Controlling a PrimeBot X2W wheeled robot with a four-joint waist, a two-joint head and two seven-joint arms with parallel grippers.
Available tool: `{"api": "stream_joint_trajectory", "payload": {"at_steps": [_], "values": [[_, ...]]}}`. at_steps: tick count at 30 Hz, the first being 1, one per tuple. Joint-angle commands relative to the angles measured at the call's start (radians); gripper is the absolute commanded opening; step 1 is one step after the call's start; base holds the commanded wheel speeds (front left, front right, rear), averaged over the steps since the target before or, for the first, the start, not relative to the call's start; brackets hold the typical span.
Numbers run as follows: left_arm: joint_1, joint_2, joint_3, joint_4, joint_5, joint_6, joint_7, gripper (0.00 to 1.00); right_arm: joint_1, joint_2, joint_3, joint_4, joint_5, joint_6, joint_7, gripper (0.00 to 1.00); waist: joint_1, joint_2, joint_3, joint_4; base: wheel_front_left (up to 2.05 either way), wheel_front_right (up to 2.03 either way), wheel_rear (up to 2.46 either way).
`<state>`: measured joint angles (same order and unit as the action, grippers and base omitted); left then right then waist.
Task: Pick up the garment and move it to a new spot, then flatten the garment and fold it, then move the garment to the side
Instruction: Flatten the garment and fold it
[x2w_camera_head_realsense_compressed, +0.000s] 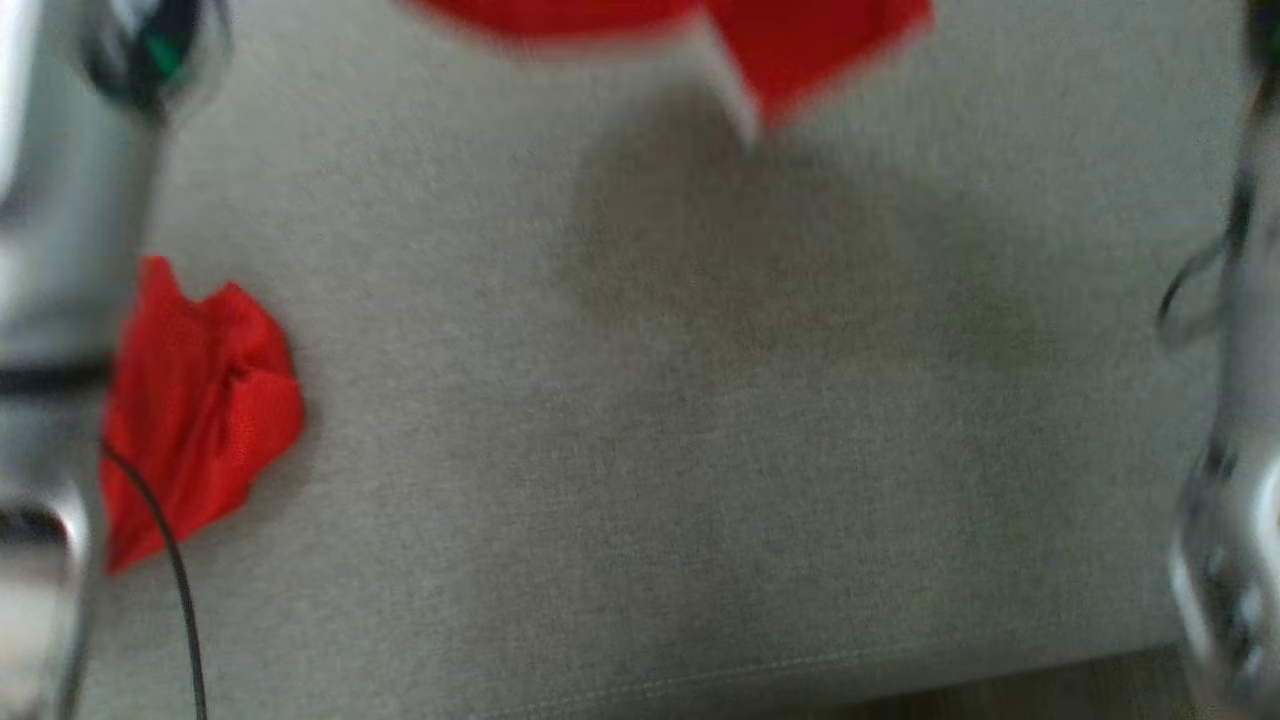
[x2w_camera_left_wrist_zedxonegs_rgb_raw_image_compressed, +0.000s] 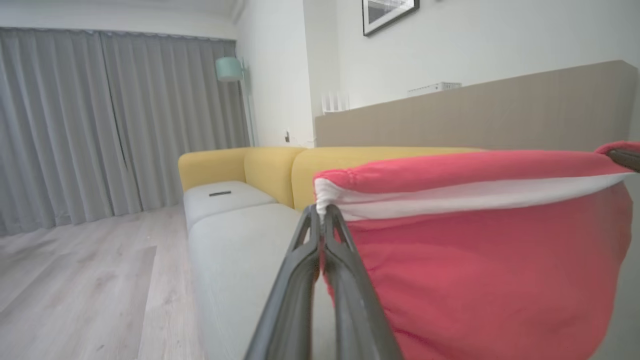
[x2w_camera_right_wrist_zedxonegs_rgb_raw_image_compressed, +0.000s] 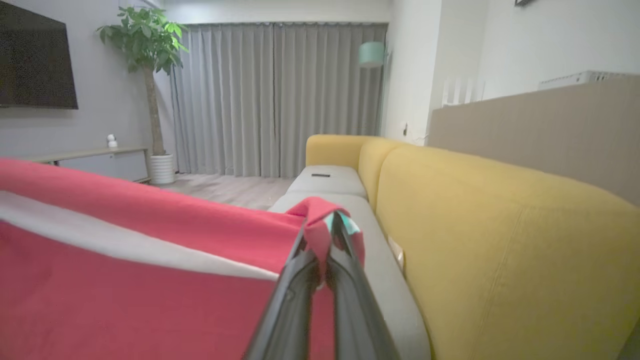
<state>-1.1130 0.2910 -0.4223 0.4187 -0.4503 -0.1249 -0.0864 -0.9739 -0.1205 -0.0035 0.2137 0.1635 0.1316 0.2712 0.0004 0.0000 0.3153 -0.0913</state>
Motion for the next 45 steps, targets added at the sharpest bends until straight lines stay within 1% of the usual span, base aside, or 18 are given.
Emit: {"api": "stream_joint_trajectory", "payload": {"at_steps": [1,3,6,9,11,14,15,18,23,26,28,31,34,36,39,40,41,45], "values": [[-0.098,0.047,0.029,0.003,0.006,-0.005,-0.024,0.0,-0.096,-0.005,0.012,0.013,-0.017,-0.001,-0.044,0.0,-0.0004,0.0,0.086,-0.034,0.0,0.0,0.0],[-0.198,0.04,0.028,0.081,0.01,-0.005,-0.077,0.0,-0.208,-0.012,0.012,0.122,-0.036,-0.001,-0.133,0.0,-0.0004,0.0,0.106,-0.041,0.0,0.0,0.0],[-0.293,0.019,0.027,0.188,0.003,-0.005,-0.139,0.0,-0.334,-0.01,-0.005,0.281,-0.067,-0.001,-0.266,0.0,-0.0004,0.0,0.114,-0.047,0.0,0.0,0.0],[-0.339,0.002,0.022,0.252,0.0,-0.005,-0.168,0.0,-0.408,-0.001,-0.01,0.412,-0.094,-0.001,-0.378,0.0,-0.0004,0.0,0.122,-0.051,0.0,0.0,0.0],[-0.339,-0.013,0.026,0.269,-0.01,-0.006,-0.174,0.0,-0.426,0.007,-0.015,0.49,-0.107,-0.001,-0.442,0.0,-0.0004,0.0,0.128,-0.052,0.0,0.0,0.0],[-0.278,-0.031,0.034,0.246,-0.014,-0.006,-0.175,0.0,-0.403,0.02,-0.007,0.603,-0.113,-0.001,-0.486,0.0,-0.0004,0.0,0.133,-0.048,0.0,0.0,0.0],[-0.215,-0.041,0.015,0.233,-0.013,-0.006,-0.175,0.0,-0.368,0.018,0.023,0.674,-0.124,-0.001,-0.497,0.0,-0.0004,0.0,0.134,-0.039,0.0,0.0,0.0],[-0.103,-0.051,-0.022,0.216,-0.015,-0.006,-0.175,0.0,-0.307,0.009,0.086,0.774,-0.113,-0.001,-0.495,0.0,-0.0004,0.0,0.119,-0.025,0.0,0.0,0.0],[0.112,-0.03,-0.125,0.175,-0.039,-0.006,-0.175,0.0,-0.18,-0.022,0.265,0.877,-0.033,-0.001,-0.445,0.0,-0.0004,0.0,0.057,-0.004,0.0,0.0,0.0],[0.239,-0.001,-0.196,0.146,-0.056,-0.006,-0.175,0.0,-0.08,-0.062,0.411,0.881,0.047,-0.001,-0.399,0.0,-0.0004,0.0,0.005,0.008,0.0,0.0,0.0],[0.312,0.018,-0.243,0.126,-0.058,-0.006,-0.175,0.0,-0.011,-0.108,0.511,0.852,0.114,-0.001,-0.363,0.0,-0.0004,0.0,-0.027,0.017,0.0,0.0,0.0],[0.402,0.039,-0.306,0.101,-0.061,-0.006,-0.175,0.0,0.086,-0.197,0.659,0.767,0.224,-0.001,-0.302,0.0,-0.0004,0.0,-0.069,0.024,0.0,0.0,0.0],[0.46,0.054,-0.348,0.081,-0.058,-0.006,-0.175,0.0,0.157,-0.307,0.778,0.659,0.339,-0.001,-0.244,0.0,-0.0004,0.0,-0.101,0.03,0.0,0.0,0.0],[0.49,0.055,-0.355,0.071,-0.063,-0.006,-0.175,0.0,0.189,-0.378,0.833,0.592,0.408,-0.001,-0.212,0.0,-0.0004,0.0,-0.117,0.032,0.0,0.0,0.0],[0.526,0.056,-0.36,0.057,-0.062,-0.006,-0.175,0.0,0.222,-0.461,0.888,0.507,0.495,-0.001,-0.17,0.0,-0.0004,0.0,-0.14,0.033,0.0,0.0,0.0],[0.537,0.056,-0.366,0.05,-0.058,-0.006,-0.175,0.0,0.232,-0.484,0.901,0.483,0.521,-0.001,-0.158,0.0,-0.0004,0.0,-0.15,0.033,0.0,0.0,0.0],[0.537,0.056,-0.366,0.05,-0.058,-0.006,-0.175,0.0,0.232,-0.484,0.901,0.483,0.521,-0.001,-0.158,0.0,-0.0004,0.0,-0.15,0.033,0.0,0.0,0.0],[0.59,0.056,-0.371,0.023,-0.049,-0.006,-0.175,0.0,0.273,-0.558,0.945,0.402,0.595,-0.001,-0.109,0.0,-0.0004,0.0,-0.191,0.029,0.0,0.0,0.0]]}}
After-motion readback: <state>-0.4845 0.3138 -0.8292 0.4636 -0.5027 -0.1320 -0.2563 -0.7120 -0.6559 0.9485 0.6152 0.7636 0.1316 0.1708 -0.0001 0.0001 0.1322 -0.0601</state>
